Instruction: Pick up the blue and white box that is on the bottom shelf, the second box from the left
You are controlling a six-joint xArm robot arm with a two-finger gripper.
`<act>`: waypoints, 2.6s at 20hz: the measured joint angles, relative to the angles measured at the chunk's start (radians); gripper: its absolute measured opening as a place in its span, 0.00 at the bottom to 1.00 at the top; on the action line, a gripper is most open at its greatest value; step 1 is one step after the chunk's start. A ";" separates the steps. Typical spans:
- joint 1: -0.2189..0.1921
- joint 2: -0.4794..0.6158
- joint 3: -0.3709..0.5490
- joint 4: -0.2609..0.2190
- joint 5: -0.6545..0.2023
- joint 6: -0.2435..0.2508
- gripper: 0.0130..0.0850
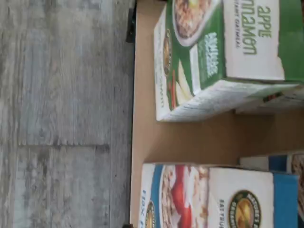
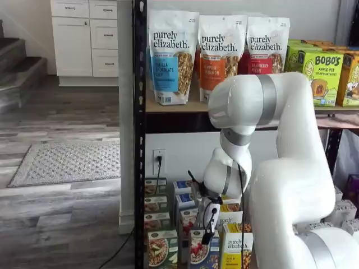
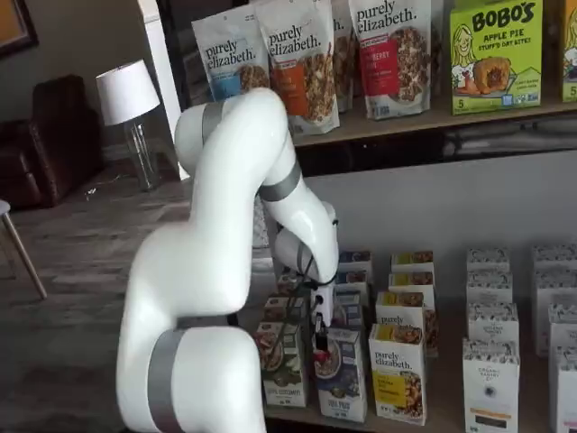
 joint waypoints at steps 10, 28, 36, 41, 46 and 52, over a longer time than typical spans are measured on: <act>-0.025 0.117 -0.145 -0.197 0.034 0.156 1.00; -0.023 0.248 -0.306 -0.384 0.161 0.328 1.00; -0.021 0.256 -0.314 -0.371 0.170 0.320 0.83; -0.021 0.254 -0.311 -0.368 0.171 0.317 0.72; -0.019 0.251 -0.300 -0.386 0.153 0.334 0.72; -0.015 0.249 -0.299 -0.375 0.162 0.328 0.67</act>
